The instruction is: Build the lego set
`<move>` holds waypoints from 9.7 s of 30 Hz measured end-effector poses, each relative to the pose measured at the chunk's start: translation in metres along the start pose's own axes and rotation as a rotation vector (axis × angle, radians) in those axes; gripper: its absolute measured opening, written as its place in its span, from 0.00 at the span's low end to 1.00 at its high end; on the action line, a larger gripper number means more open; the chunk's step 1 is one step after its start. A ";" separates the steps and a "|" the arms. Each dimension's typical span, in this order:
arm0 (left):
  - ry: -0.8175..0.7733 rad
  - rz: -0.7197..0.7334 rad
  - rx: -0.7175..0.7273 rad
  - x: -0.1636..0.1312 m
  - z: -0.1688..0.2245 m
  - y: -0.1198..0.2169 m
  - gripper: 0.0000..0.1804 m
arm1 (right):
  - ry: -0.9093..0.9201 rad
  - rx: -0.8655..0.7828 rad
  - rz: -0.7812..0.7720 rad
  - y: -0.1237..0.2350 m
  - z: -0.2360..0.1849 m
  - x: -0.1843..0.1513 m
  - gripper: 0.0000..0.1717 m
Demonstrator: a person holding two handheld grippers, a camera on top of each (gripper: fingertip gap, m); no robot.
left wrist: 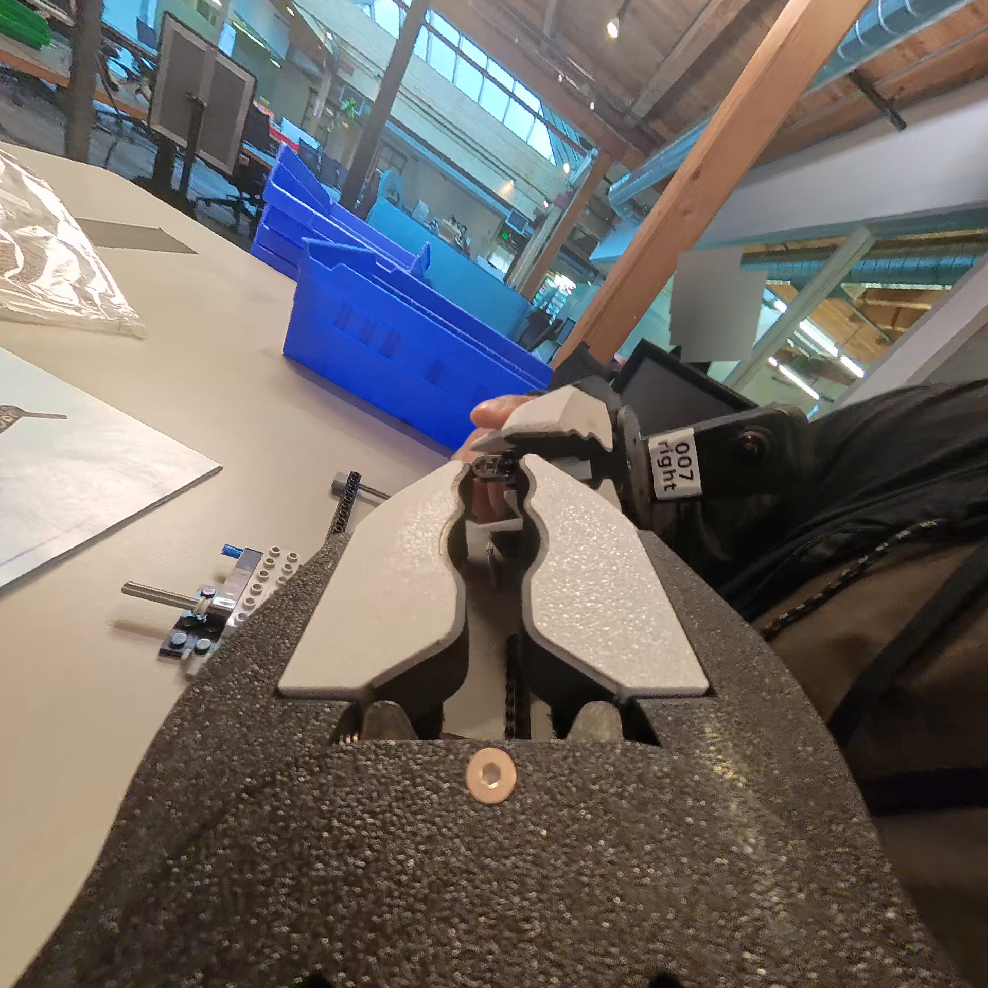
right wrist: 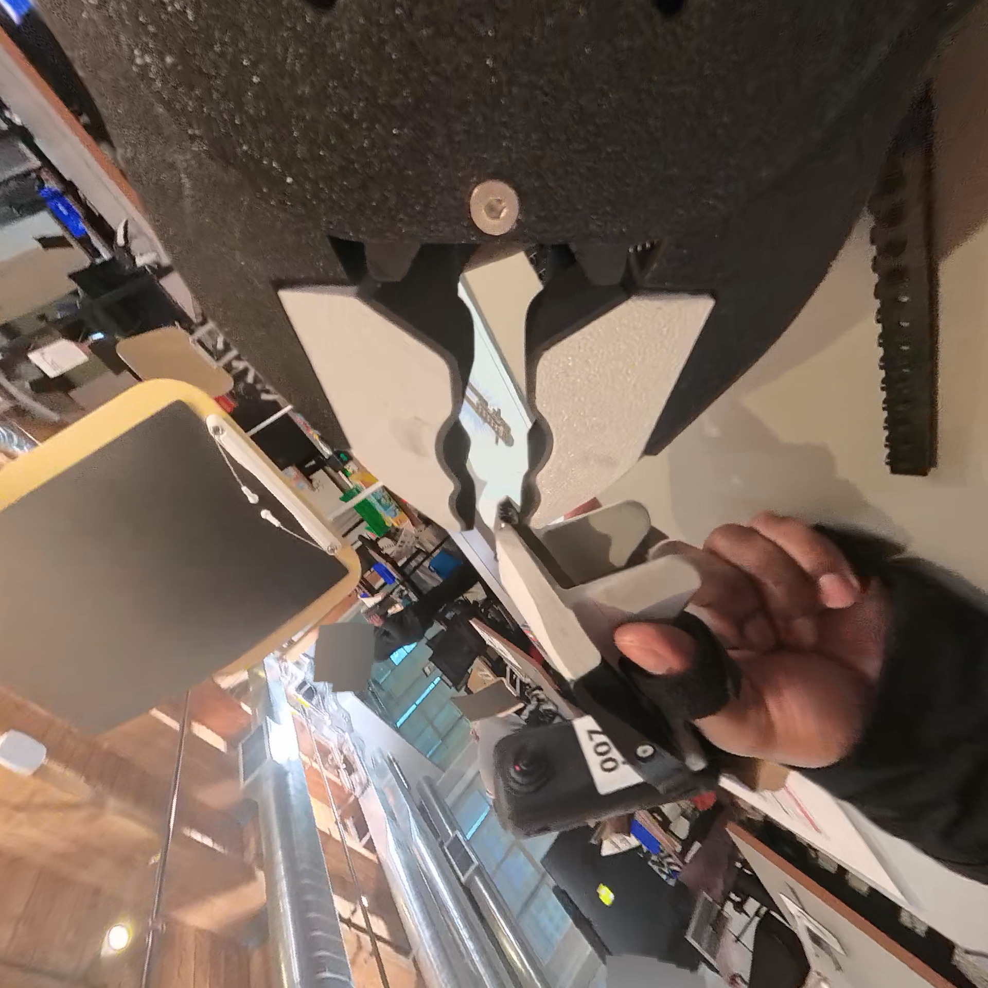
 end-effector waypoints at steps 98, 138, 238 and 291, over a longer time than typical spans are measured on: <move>-0.352 -0.625 0.090 -0.026 -0.011 0.024 0.09 | -0.055 -0.020 -0.161 0.008 -0.006 -0.021 0.11; -0.423 -0.915 0.216 -0.062 0.040 0.075 0.08 | -0.342 0.289 -0.966 0.097 0.003 -0.048 0.14; -0.318 -0.201 0.129 0.006 -0.010 0.025 0.03 | -1.132 0.305 0.063 -0.041 0.012 -0.021 0.00; -0.278 -0.402 -0.140 -0.007 -0.003 0.044 0.11 | -0.277 0.446 -0.106 -0.024 -0.012 -0.015 0.02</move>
Point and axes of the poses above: each gripper's, where its closed fingertips meet, y back along the fingers, x out of its top, z = x × y across the jaws, the point moved 8 cm from there along y, back along the fingers, and after that the axes turned 10 degrees about -y, right-handed, at the moved point
